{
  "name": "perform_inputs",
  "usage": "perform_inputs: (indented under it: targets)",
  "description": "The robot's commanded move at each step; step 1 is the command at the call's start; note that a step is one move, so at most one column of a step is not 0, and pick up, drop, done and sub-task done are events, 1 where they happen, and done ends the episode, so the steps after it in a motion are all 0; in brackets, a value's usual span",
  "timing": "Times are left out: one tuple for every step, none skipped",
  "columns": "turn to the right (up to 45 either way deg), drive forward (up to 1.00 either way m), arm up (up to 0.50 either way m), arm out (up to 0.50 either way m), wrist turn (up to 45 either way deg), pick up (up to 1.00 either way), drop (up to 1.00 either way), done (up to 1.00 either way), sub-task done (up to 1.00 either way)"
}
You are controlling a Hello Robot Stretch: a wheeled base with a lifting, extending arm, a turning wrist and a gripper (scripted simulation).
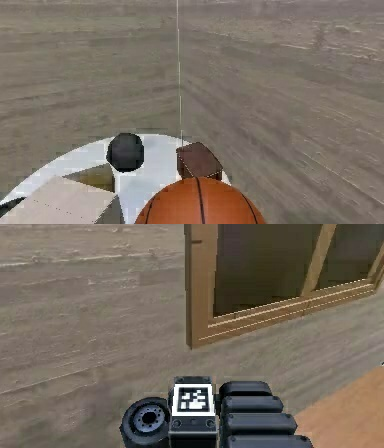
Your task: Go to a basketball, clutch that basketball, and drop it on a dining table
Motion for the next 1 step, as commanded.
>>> perform_inputs:
  targets:
    - [-45.0,0.00,0.00,0.00,0.0,0.00,0.00,0.00,0.00]
